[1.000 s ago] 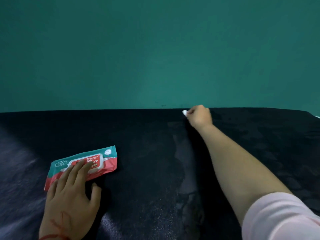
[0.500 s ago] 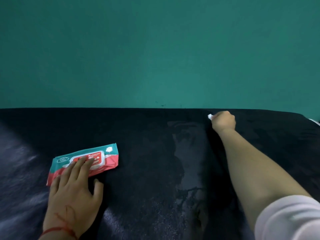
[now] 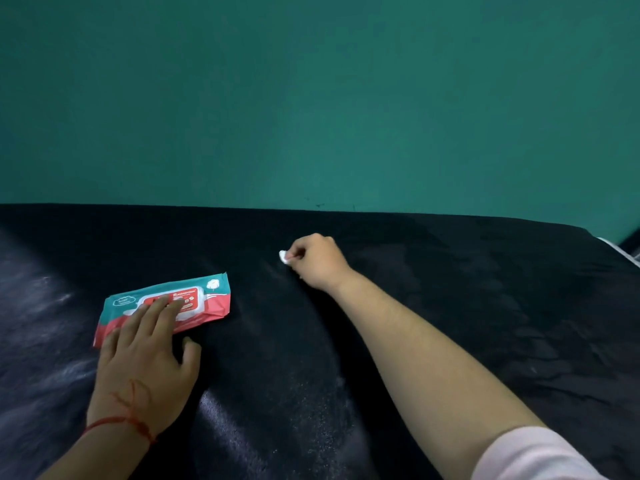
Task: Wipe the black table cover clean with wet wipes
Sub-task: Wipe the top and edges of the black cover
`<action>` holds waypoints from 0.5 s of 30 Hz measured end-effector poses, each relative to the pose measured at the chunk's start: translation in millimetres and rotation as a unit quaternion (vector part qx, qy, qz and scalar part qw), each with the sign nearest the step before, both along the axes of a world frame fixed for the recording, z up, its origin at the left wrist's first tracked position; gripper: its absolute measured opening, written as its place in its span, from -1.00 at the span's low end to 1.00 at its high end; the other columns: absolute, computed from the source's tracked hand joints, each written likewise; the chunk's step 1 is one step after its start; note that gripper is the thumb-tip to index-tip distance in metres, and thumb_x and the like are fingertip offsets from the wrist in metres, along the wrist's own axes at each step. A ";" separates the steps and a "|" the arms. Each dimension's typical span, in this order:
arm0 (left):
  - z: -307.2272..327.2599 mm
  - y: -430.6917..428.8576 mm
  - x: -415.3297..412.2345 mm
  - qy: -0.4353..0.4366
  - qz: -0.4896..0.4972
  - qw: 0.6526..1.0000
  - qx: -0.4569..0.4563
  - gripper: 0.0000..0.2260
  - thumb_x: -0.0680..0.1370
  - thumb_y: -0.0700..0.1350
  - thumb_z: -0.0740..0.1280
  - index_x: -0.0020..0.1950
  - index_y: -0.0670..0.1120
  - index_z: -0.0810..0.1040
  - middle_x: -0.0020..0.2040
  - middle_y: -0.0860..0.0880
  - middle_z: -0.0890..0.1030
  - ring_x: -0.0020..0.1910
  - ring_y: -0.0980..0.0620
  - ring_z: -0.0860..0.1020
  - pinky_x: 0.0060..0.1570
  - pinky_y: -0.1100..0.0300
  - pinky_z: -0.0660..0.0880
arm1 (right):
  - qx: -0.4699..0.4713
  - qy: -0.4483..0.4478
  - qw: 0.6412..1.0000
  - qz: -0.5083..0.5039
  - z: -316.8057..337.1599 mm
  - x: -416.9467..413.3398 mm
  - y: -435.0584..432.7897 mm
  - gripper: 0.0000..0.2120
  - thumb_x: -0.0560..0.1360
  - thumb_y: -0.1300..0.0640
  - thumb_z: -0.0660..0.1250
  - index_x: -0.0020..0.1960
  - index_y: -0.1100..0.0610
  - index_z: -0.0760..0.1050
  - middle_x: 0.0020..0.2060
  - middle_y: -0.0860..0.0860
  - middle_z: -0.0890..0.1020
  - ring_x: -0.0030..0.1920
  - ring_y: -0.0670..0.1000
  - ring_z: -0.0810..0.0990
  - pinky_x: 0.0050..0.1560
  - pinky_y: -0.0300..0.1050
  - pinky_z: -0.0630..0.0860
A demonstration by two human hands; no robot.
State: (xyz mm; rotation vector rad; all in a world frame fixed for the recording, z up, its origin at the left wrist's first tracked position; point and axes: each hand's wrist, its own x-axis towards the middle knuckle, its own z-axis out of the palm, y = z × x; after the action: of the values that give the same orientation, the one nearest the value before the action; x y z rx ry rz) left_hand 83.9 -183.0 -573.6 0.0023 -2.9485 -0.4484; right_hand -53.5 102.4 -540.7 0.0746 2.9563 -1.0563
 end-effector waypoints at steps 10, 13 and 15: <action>1.7 1.6 1.3 0.005 -0.009 1.000 -0.007 -0.39 0.53 0.16 0.10 0.57 0.03 0.36 0.59 -0.02 0.39 0.60 -0.07 0.27 0.61 -0.21 0.14 | -0.011 0.019 0.999 0.025 -5.3 26.3 1.7 -0.88 0.56 0.07 0.48 -0.15 0.02 0.73 -0.23 -0.07 0.74 -0.19 -0.02 0.72 0.03 -0.01 0.71; 2.8 1.7 1.9 0.003 -0.006 1.000 -0.005 -0.43 0.55 0.14 0.16 0.56 0.03 0.36 0.58 -0.02 0.39 0.60 -0.07 0.28 0.60 -0.21 0.16 | 0.026 0.028 0.995 -0.092 -1.3 8.0 38.3 -0.80 0.57 -0.07 0.49 -0.14 0.01 0.72 -0.09 0.02 0.77 -0.02 0.11 0.74 0.12 0.00 0.69; 2.0 2.0 1.3 0.004 -0.003 1.000 -0.003 -0.47 0.58 0.08 0.26 0.56 0.03 0.37 0.58 -0.02 0.39 0.60 -0.07 0.28 0.59 -0.23 0.18 | 0.037 0.011 0.986 -0.162 1.3 -1.2 73.9 -0.74 0.57 -0.14 0.49 -0.04 0.06 0.74 0.01 0.11 0.77 0.08 0.19 0.73 0.18 0.00 0.66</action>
State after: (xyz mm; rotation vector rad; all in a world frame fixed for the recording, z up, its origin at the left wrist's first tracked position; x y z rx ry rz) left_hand 85.2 -181.0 -571.5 -0.0097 -2.9432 -0.4385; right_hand -54.7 176.4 -539.4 0.5640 3.0708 -0.9750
